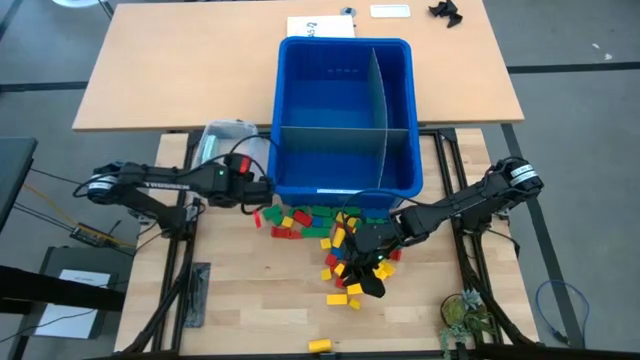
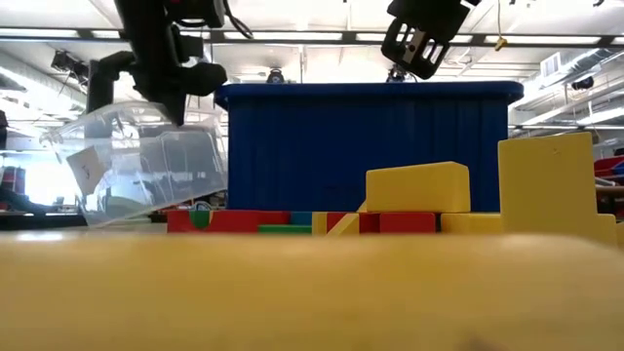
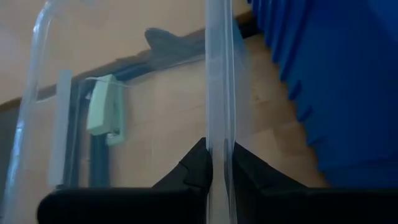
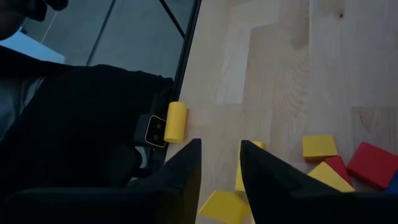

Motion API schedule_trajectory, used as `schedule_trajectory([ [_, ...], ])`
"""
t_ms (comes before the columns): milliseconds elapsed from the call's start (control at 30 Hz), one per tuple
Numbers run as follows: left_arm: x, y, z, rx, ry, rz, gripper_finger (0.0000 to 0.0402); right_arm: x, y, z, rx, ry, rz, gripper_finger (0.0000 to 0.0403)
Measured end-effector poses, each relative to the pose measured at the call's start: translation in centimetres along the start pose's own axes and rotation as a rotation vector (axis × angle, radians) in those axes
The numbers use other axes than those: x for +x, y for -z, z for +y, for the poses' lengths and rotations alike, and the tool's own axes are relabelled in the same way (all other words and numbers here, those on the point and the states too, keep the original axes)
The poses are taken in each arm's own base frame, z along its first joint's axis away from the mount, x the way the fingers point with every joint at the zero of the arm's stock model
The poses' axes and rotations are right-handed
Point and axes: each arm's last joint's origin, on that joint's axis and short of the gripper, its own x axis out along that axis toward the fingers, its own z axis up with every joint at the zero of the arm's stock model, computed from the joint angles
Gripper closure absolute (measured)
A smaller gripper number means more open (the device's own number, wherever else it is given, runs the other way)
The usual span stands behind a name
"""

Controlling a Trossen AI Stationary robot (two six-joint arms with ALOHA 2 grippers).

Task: Sort blocks
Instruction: Pour the blocks on the table from the transparent bin

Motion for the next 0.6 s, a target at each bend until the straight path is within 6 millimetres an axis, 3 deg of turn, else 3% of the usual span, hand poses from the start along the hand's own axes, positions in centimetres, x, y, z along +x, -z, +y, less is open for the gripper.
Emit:
schedule_trajectory([
  [267, 0.2, 0.2, -0.1, 0.033, -0.001, -0.016, 0.0337, 0.0, -0.1, -0.3, -0.001, 0.034, -0.017, 0.0255],
  [600, -1.6, -0.5, 1.6, 0.109, 0.078, -0.033, 0.0223, -0.7, -0.4, -0.5, -0.039, 0.008, -0.006, 0.0194],
])
